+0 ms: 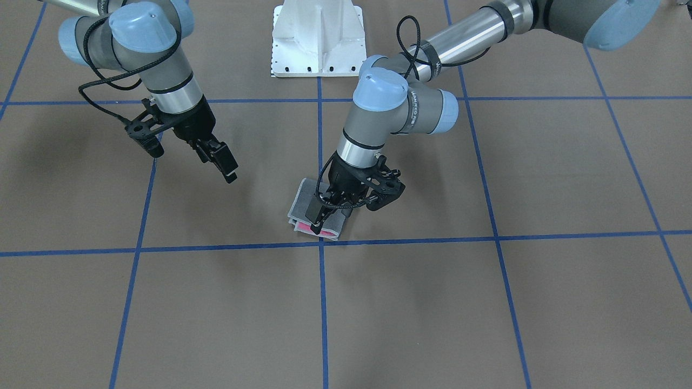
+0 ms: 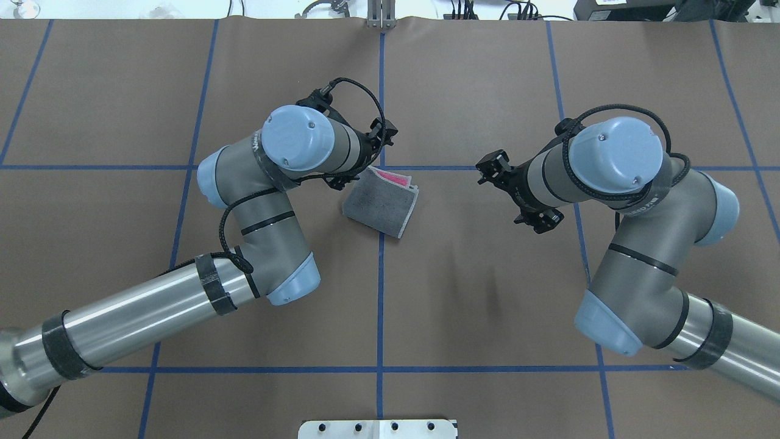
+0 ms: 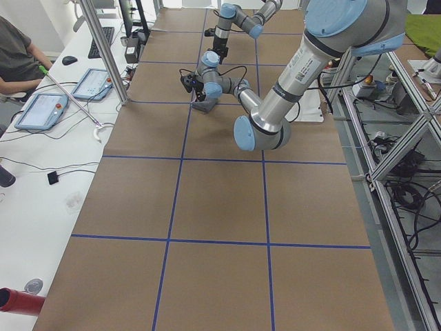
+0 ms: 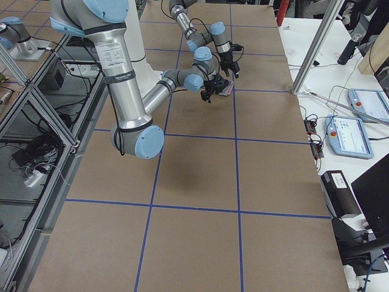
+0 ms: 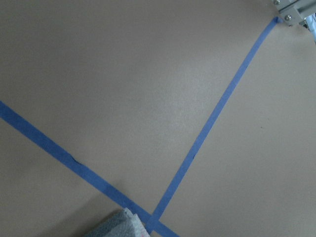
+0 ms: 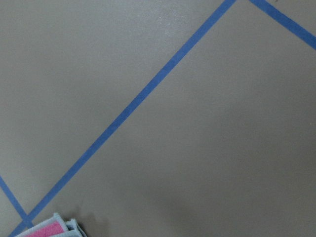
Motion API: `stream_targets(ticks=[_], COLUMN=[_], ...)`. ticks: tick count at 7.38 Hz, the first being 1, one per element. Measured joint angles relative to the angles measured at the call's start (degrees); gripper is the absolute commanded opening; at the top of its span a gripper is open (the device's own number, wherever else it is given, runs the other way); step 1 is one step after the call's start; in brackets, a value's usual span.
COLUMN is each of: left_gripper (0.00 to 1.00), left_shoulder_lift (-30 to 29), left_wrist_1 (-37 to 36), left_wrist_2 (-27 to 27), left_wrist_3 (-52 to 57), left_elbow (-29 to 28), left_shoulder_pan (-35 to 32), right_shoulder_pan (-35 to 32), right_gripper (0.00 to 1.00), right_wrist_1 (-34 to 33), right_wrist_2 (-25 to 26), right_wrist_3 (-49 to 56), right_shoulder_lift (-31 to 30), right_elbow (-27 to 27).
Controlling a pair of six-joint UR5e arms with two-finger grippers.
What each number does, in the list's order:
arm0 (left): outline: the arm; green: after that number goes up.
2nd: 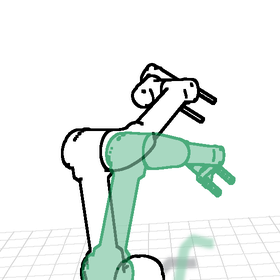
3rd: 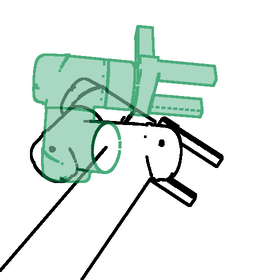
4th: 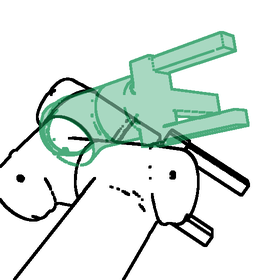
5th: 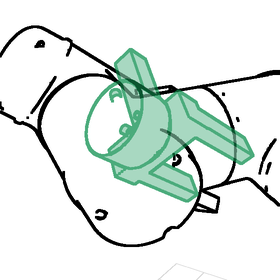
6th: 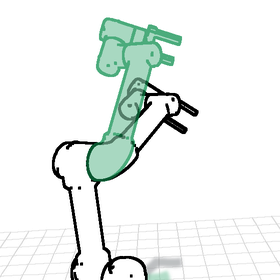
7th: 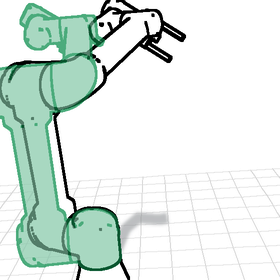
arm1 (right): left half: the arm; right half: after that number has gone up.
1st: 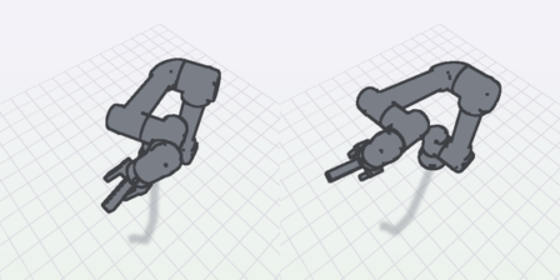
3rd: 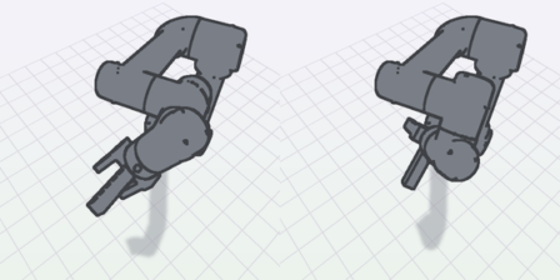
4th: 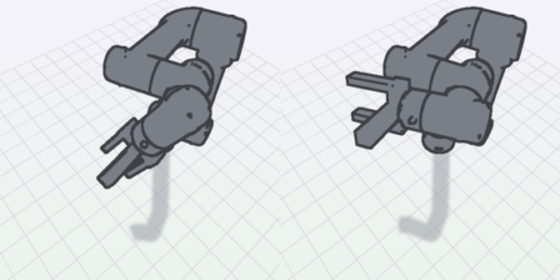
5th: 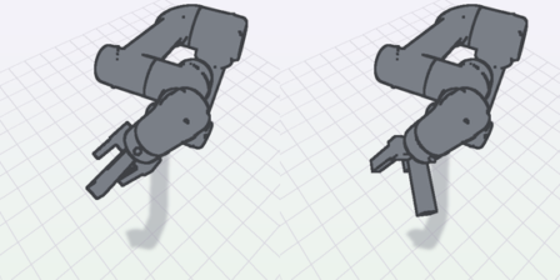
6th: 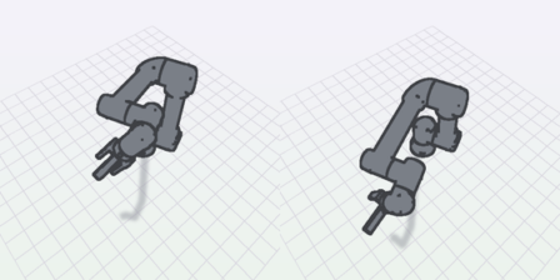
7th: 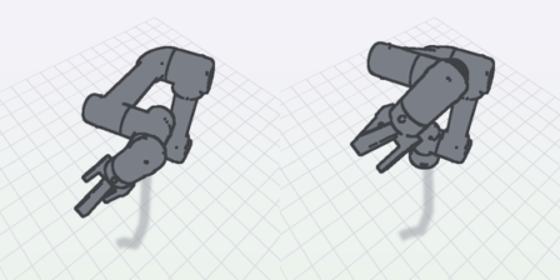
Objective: Fold towel twice with both arms
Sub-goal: 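Lower the folded end onto the stack and open the left gripper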
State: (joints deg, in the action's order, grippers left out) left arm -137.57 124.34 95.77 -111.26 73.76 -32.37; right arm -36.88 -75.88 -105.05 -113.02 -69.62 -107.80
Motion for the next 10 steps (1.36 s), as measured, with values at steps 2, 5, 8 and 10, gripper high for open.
stream_targets(ticks=[2, 5, 8, 10], left_gripper=[1.0, 1.0, 1.0, 1.0], left_shoulder_lift=[0.0, 0.91, 5.19, 6.36], left_wrist_1=[4.04, 5.14, 5.01, 4.95], left_wrist_2=[-0.12, 3.02, 6.13, 6.62], left_wrist_3=[0.29, 0.97, 0.96, 0.95], left_elbow=[-3.5, -4.08, 0.82, 3.85], left_shoulder_pan=[1.69, 1.17, 0.5, 0.02], right_shoulder_pan=[-1.48, -1.75, -1.71, -1.71], right_gripper=[1.0, 1.0, 1.0, 1.0], right_wrist_1=[0.18, 0.21, 0.21, 0.17], right_wrist_2=[-1.68, -1.91, -1.76, -1.74], right_wrist_3=[1.0, 1.3, 1.33, 1.35], right_shoulder_lift=[-1.01, -1.17, -1.19, -1.16], right_elbow=[-0.14, -0.21, -0.17, -0.16])
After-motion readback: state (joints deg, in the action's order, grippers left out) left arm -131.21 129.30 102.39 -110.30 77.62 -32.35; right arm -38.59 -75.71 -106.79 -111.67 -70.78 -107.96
